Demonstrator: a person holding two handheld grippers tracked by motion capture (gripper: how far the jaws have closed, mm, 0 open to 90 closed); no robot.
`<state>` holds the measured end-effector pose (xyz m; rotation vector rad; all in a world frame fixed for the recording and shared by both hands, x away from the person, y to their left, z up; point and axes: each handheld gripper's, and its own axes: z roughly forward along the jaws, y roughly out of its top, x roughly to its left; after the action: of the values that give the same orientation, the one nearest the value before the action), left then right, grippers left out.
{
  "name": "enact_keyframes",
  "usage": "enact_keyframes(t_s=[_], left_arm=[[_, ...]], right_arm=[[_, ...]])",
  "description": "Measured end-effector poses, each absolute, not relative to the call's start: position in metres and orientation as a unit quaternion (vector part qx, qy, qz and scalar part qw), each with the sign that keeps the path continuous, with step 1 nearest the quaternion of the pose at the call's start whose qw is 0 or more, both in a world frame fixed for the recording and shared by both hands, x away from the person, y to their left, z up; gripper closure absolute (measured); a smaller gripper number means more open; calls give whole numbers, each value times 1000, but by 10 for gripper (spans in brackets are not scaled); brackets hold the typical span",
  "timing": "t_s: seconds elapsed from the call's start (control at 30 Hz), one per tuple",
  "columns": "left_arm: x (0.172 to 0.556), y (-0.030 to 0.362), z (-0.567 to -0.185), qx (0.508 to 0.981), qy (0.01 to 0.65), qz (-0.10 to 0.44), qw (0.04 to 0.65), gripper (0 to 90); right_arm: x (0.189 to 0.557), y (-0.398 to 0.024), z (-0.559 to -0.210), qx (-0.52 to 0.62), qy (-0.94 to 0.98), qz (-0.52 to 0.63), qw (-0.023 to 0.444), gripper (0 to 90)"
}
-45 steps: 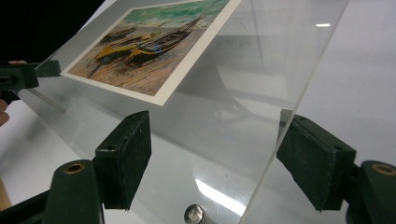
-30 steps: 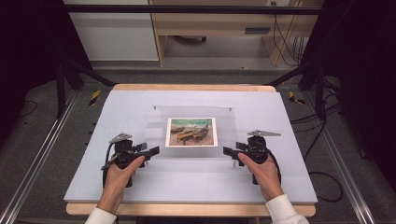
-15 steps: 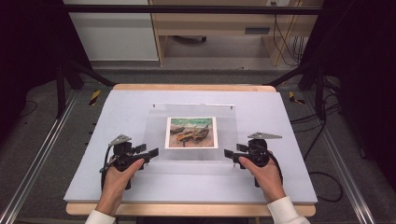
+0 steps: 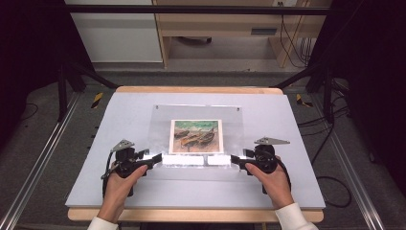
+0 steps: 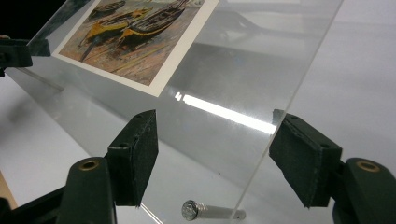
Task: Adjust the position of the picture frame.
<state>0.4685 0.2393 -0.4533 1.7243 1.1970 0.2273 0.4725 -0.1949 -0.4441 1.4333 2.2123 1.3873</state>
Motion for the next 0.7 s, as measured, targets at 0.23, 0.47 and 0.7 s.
enact_keyframes(t_s=[0.23,0.47,0.7], left_arm=[[464,239,-452,715,490,99,488,311],[459,240,-450,718,489,104,485,336],[457,240,-449,719,489,106,483,344]], right_arm=[[468,-195,-443,474,745,460,89,349],[463,-195,-441,468,751,456,99,373],[460,-195,-440,464,753,454,104,387]])
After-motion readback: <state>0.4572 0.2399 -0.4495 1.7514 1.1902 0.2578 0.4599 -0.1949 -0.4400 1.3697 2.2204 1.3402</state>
